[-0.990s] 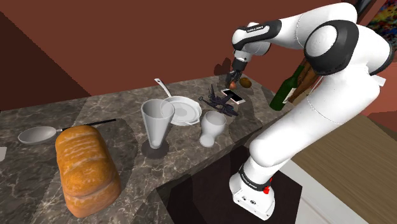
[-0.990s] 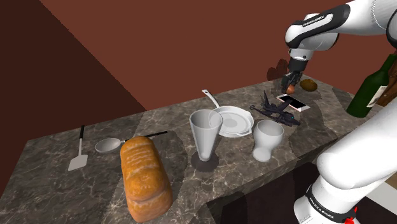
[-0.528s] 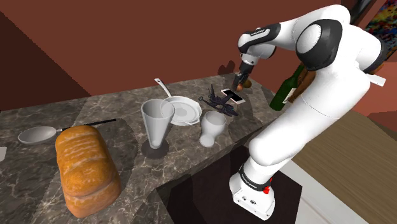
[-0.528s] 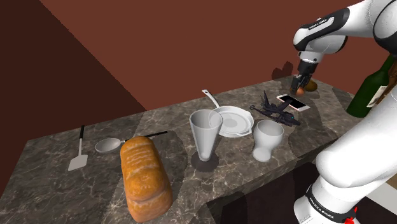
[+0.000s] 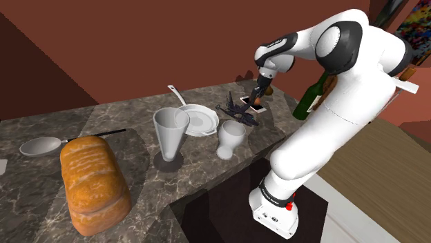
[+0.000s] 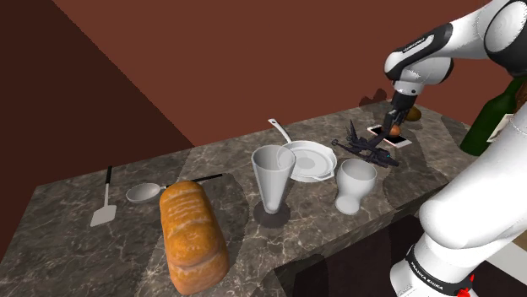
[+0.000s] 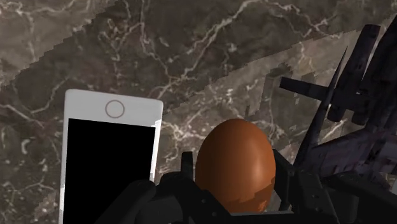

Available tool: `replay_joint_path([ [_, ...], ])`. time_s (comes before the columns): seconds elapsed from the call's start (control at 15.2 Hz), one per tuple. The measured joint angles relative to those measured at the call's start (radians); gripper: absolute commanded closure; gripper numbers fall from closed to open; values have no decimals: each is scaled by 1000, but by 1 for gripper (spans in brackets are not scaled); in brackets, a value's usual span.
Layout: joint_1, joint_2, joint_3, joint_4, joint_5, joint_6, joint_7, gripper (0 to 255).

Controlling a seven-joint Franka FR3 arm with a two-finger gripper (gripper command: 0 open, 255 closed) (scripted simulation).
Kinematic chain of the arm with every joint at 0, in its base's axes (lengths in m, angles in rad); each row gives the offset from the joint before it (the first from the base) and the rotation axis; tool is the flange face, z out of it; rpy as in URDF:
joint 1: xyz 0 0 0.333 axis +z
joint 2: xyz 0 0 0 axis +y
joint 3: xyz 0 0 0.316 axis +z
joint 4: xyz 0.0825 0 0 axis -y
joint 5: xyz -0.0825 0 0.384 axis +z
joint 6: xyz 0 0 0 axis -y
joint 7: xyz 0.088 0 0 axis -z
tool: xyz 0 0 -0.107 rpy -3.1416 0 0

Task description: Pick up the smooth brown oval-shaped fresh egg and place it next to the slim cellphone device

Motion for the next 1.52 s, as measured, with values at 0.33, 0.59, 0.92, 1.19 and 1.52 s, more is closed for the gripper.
replay_joint_path([
  [0.33, -3, 33, -6, -26, 22, 66, -24, 255],
  [0.59, -9, 62, -17, -29, 42, 116, -45, 255],
  [0.92, -8, 79, -23, -31, 31, 157, -52, 255],
  [1.19, -6, 96, -24, -22, 13, 186, -59, 0],
  [1.52, 0, 83, -19, -28, 58, 134, -53, 0],
])
